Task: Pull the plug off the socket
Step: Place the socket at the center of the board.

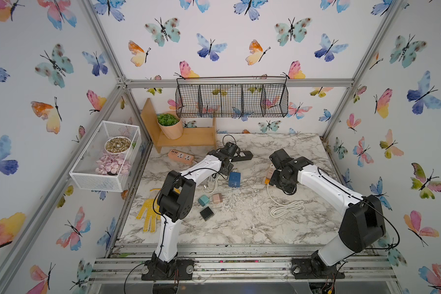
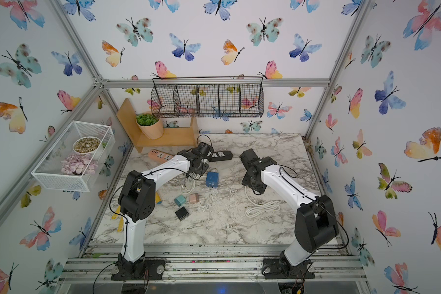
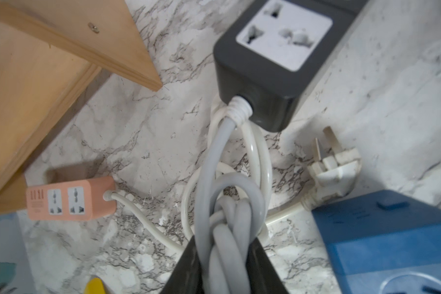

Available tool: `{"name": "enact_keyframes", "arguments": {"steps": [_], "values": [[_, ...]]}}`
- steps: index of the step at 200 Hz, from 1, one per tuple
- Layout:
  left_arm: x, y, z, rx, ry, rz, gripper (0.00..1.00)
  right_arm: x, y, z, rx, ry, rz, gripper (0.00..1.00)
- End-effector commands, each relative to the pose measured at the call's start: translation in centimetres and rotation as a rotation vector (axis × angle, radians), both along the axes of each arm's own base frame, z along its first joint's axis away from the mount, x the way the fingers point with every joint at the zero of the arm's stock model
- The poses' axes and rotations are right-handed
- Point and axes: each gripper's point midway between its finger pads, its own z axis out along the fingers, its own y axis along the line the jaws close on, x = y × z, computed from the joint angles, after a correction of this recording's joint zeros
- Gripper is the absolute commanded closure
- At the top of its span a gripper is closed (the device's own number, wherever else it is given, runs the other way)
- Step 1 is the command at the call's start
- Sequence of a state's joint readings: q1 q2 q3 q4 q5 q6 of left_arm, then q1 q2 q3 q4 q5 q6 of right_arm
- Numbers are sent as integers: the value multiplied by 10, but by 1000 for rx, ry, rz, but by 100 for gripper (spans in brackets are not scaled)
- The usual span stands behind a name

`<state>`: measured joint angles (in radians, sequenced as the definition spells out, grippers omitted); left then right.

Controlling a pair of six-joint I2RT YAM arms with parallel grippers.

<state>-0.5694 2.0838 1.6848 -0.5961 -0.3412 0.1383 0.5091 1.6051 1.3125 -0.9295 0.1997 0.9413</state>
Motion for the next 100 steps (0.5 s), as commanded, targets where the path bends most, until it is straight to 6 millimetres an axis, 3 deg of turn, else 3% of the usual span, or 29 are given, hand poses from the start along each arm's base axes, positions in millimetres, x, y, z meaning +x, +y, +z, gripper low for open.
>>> {"name": "enact_keyframes", "arguments": {"steps": [1,41,66,100], "values": [[-10,12,-5,23,40,8,62,-2,-9,-5,-33,5,-13,39],[-11,14,0,21,29,36,47,-2,-9,-5,-31,5,-15,38],[-8,12,11,-3,6,51,31,-2,-8,-7,-31,7,-2,38],[-3,8,33,-46,-29,78,28,5,3,-23,-21,18,85,40]]}}
